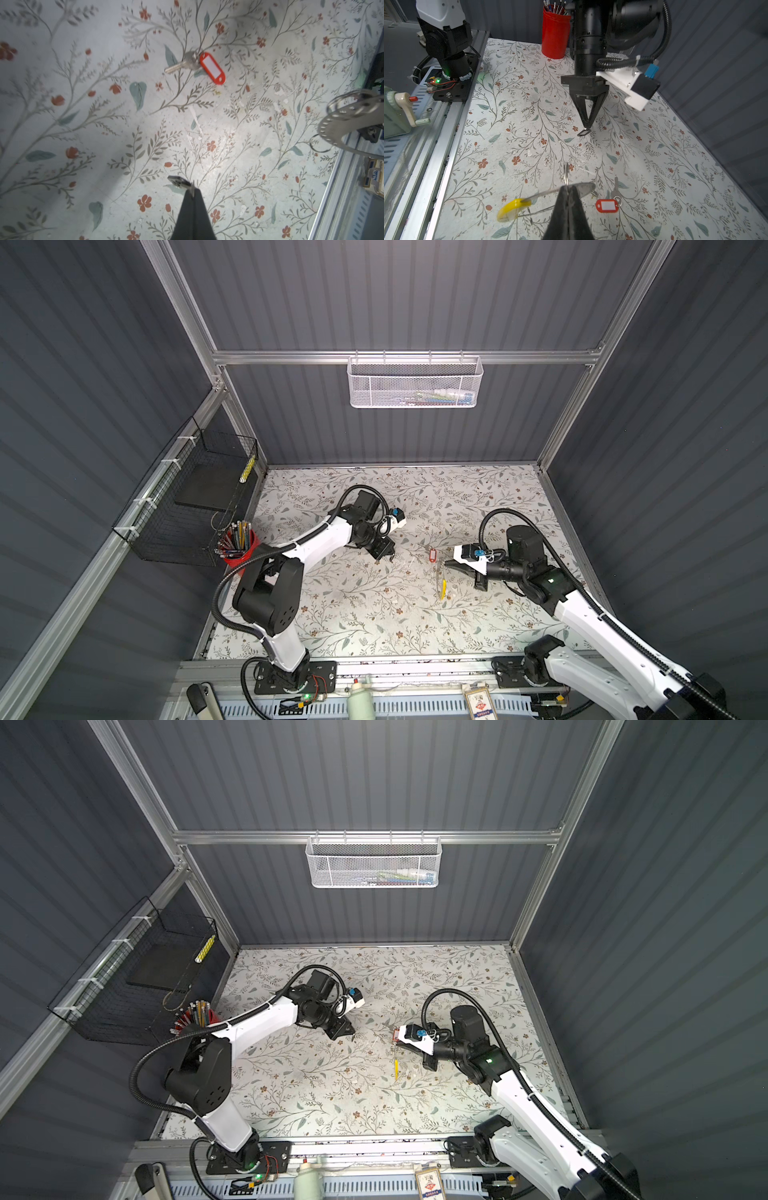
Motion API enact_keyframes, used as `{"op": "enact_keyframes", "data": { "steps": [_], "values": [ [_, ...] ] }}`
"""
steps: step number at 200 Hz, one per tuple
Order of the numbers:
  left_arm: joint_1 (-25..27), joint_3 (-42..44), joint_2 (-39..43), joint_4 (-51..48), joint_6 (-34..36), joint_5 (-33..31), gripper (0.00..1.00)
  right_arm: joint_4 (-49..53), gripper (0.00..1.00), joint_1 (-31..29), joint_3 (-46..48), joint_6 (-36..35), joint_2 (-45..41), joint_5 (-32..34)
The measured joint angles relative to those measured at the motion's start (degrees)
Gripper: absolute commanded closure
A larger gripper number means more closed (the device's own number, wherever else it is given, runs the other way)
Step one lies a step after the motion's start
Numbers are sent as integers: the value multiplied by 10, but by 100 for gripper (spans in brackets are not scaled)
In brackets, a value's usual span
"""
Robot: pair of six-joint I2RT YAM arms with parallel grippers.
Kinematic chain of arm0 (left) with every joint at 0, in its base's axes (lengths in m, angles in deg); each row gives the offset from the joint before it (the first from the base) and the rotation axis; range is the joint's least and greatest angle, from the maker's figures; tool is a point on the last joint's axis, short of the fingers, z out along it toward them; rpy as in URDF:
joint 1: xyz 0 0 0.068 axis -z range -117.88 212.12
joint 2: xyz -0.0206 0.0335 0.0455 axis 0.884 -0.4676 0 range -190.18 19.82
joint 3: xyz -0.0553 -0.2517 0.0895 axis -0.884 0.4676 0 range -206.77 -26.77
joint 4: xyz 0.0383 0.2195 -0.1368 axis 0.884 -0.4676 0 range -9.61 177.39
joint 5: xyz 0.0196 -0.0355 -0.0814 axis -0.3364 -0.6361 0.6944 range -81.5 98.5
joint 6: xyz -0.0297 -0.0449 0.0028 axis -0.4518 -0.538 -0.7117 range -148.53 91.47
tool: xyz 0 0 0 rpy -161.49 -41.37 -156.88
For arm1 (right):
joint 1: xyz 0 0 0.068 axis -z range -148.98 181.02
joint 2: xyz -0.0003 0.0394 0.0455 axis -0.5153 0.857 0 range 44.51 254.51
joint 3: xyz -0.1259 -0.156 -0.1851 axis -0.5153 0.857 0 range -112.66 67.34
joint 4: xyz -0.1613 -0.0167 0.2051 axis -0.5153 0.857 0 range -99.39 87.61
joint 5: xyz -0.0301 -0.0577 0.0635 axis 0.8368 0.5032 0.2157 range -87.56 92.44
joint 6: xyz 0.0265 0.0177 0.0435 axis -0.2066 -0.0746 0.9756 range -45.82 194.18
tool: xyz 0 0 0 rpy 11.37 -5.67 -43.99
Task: Put the keys on the keyring
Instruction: 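Carry the black-tagged key toward the keyring while the right gripper raises it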
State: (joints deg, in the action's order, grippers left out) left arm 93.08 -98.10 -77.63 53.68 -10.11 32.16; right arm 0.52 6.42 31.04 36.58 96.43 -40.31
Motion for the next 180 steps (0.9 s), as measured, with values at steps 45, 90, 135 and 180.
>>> {"op": "enact_keyframes", "data": {
  "steps": [45, 90, 135, 180],
  "values": [
    [18, -17, 49, 9, 39, 1, 100, 9, 98, -11, -34, -26, 14, 55],
    [27, -17, 100, 38, 104, 24, 100, 36, 98, -16, -77, -40, 40, 84],
    [35, -6, 145, 99, 164, 80, 100, 36, 98, -33, -83, -15, 63, 74],
    [49, 8, 180, 143, 228, 131, 100, 28, 100, -39, -105, 12, 84, 43]
  ]
}}
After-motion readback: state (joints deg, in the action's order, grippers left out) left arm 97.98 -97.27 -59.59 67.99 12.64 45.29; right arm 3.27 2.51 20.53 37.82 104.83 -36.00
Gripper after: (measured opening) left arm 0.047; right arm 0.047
